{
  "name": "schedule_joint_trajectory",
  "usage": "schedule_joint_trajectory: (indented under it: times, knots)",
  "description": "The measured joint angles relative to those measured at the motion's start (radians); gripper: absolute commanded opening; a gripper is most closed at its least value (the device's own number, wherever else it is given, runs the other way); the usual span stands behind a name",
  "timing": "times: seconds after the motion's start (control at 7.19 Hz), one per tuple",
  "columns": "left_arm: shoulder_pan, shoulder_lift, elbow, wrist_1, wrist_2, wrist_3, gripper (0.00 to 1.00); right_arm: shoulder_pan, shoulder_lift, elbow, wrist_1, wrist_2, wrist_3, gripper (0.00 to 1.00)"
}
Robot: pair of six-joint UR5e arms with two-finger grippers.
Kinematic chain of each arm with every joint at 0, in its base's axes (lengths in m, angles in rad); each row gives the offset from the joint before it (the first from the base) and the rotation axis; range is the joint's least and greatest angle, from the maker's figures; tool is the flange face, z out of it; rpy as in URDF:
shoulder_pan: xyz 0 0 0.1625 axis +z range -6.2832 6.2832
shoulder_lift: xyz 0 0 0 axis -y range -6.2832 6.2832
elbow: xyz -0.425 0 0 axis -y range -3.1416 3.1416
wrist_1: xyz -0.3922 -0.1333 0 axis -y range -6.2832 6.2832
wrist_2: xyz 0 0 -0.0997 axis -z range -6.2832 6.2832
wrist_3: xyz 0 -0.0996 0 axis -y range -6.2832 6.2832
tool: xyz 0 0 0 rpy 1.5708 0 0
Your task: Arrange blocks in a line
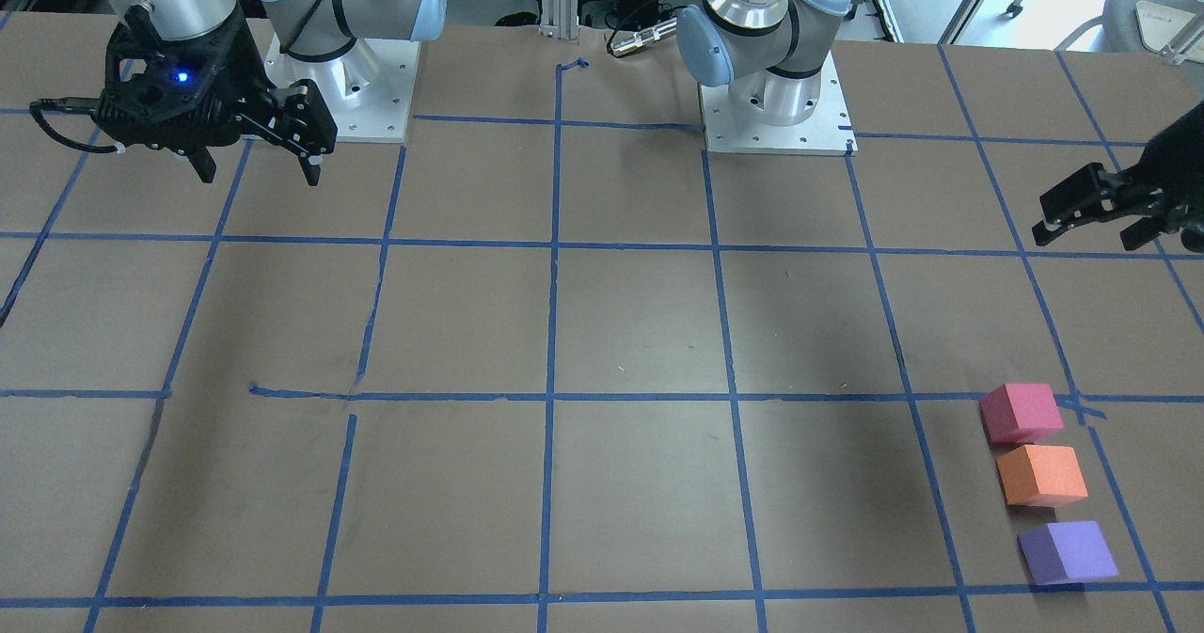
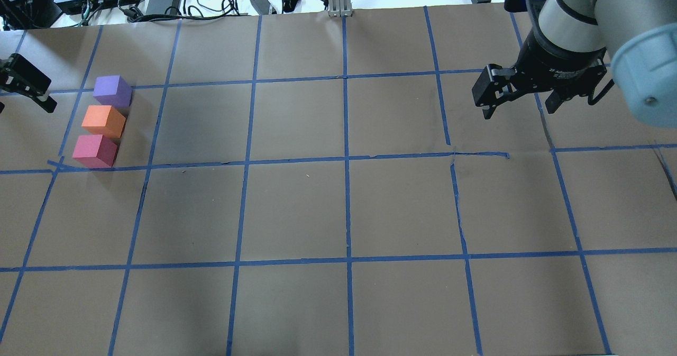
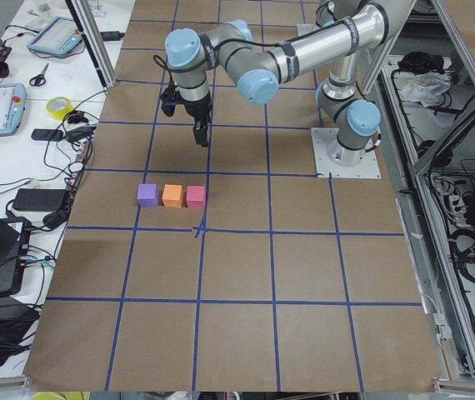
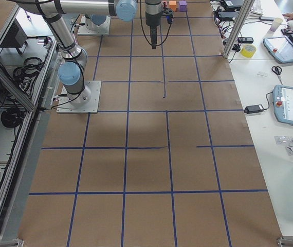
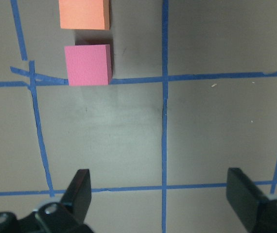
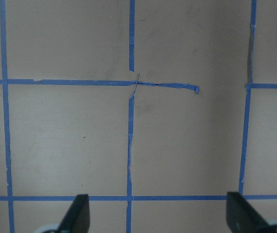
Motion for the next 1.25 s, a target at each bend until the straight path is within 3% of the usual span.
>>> schedule_joint_trajectory:
  times: [0.28, 0.7, 0.97, 1.25]
  knots:
    - [-0.087, 0.039, 0.002, -0.013, -0.005, -0.166, 1.00, 0.000, 0.000, 0.001, 0.000, 0.000, 0.001, 1.00]
    - [-0.360, 0.028, 0.002, 0.021, -0.013, -0.574, 1.00, 0.000, 0.000, 0.000, 0.000, 0.000, 0.001, 1.00]
    - [-0.486, 0.025, -0.004, 0.043, -0.016, -0.636, 1.00, 0.000, 0.001, 0.001, 0.000, 0.000, 0.001, 1.00]
    - [-0.521, 0.031, -0.008, 0.041, -0.035, -0.623, 1.00, 0.000, 0.001, 0.001, 0.000, 0.000, 0.001, 1.00]
